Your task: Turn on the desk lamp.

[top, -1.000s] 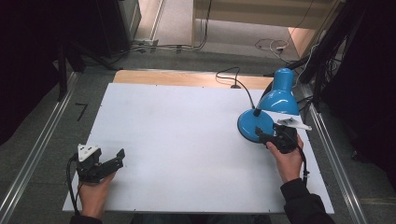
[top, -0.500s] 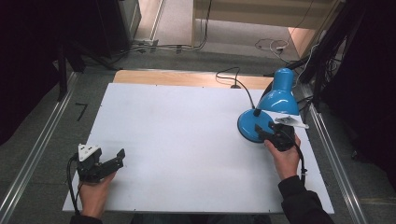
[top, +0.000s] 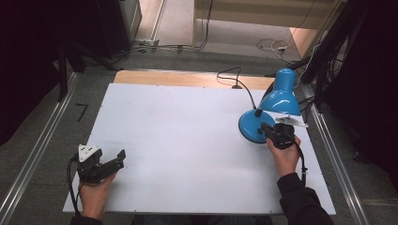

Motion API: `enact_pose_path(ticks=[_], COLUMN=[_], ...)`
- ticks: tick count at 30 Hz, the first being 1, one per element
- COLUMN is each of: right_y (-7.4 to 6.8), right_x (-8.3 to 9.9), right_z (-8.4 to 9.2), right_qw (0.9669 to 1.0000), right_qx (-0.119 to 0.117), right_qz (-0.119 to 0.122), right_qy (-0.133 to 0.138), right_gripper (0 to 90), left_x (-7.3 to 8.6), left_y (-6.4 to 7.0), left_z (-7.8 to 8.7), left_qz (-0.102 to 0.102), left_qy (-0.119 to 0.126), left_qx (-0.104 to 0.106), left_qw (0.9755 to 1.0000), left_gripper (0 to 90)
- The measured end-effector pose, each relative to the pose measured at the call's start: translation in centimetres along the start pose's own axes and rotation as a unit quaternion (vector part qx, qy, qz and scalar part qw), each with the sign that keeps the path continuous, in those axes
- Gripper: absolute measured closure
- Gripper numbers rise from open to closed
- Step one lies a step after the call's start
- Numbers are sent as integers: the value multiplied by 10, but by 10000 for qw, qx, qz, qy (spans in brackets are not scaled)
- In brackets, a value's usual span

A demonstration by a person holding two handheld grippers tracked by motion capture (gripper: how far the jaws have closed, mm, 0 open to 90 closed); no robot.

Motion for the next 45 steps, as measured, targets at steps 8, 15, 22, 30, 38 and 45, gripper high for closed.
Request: enact_pose_path(ticks=[8, 15, 22, 30, 38, 45], right_y=[1, 1, 0, -1, -1, -2], right_x=[2, 4, 7, 10, 11, 11], right_z=[-3, -5, -5, -6, -5, -5], right_qw=[10000, 10000, 9999, 9997, 9997, 9996], right_qx=[21, 24, 28, 60, 85, 116], right_qz=[15, 36, 57, 136, 198, 238], right_qy=[-33, -75, -134, -183, -148, -122], right_gripper=[878, 878, 877, 878, 879, 879], left_x=[0, 0, -1, -1, -1, -1], left_y=[0, 0, 0, 0, 0, 0], left_z=[0, 0, 1, 1, 1, 2], left_qz=[5, 13, 25, 26, 10, 15], left_qy=[4, 14, 25, 32, 22, 30], left_qx=[1, 15, 29, 31, 29, 39], left_qw=[10000, 10000, 10000, 10000, 10000, 10000], left_gripper=[163, 163, 163, 164, 163, 164])
Point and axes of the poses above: each handheld gripper's, and its own axes: z roughly backward along the jaws, x roughly out of its underside, y roughly to its right, the point moved 8 cm from there along -z, roughly forward along the jaws, and after that the axes turned 6 degrees about y, right-handed, at the moved point
